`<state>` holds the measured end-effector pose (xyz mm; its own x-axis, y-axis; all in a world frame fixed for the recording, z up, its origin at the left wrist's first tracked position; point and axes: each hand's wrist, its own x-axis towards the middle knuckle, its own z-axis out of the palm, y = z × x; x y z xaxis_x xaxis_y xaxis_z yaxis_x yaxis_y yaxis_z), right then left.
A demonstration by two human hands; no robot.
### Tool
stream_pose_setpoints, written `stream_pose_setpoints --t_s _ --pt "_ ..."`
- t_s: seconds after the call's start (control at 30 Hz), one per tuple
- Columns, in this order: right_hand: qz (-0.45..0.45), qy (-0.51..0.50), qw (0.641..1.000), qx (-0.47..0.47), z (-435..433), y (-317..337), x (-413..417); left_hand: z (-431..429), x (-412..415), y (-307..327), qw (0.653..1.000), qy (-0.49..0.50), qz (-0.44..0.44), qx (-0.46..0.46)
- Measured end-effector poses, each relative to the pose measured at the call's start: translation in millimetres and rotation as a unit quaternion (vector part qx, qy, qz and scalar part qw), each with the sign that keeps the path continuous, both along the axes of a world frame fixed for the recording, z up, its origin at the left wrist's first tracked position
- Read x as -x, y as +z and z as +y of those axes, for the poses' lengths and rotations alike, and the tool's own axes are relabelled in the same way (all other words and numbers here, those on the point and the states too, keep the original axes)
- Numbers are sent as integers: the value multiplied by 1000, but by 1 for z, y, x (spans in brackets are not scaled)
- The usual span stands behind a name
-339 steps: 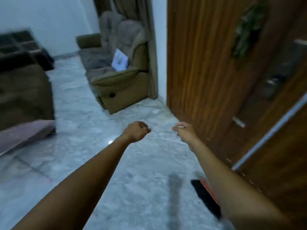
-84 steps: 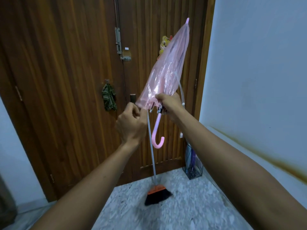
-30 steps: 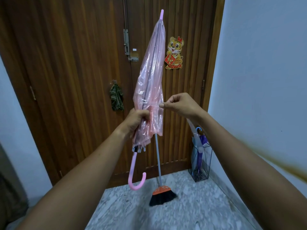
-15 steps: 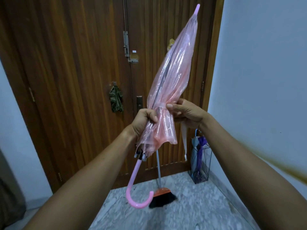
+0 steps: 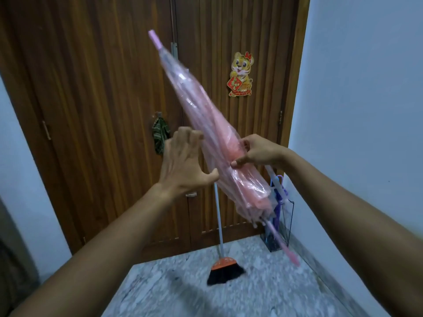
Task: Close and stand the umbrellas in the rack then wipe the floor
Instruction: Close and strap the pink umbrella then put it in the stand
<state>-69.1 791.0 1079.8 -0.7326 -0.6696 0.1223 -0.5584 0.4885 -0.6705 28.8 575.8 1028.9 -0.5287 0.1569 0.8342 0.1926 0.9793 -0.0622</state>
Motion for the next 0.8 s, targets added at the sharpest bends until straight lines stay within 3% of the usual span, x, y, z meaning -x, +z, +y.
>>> stream_pose_setpoints --t_s 0.07,0.13,0.2,0.3,0.37,0.43,0.53,0.63,0.7,0.8 --pt "37 19 998 -46 -8 -1 -1 0 2 7 988 18 -10 155" --pt "86 29 992 -87 -21 -4 -4 4 7 10 950 106 -79 283" --pt "132 24 984 -119 -33 -7 -8 10 12 8 930 163 -135 300" --pt "213 8 968 -130 -44 -11 -13 12 9 6 955 156 -171 188" --pt "327 -29 935 -135 -48 -11 -16 9 9 -4 958 163 -216 94" --pt "439 -78 886 -127 -50 -10 -19 8 10 -18 951 158 -265 -14" --pt "508 -131 846 -95 -47 -15 -22 13 9 -28 920 124 -302 -217" --pt "514 -159 842 -34 -44 -29 -23 11 11 -27 867 63 -307 -388" --pt "479 -184 858 25 -44 -37 -23 8 13 -29 827 21 -318 -463" --pt "377 -220 899 30 -44 -43 -20 6 13 -31 777 -40 -305 -549"
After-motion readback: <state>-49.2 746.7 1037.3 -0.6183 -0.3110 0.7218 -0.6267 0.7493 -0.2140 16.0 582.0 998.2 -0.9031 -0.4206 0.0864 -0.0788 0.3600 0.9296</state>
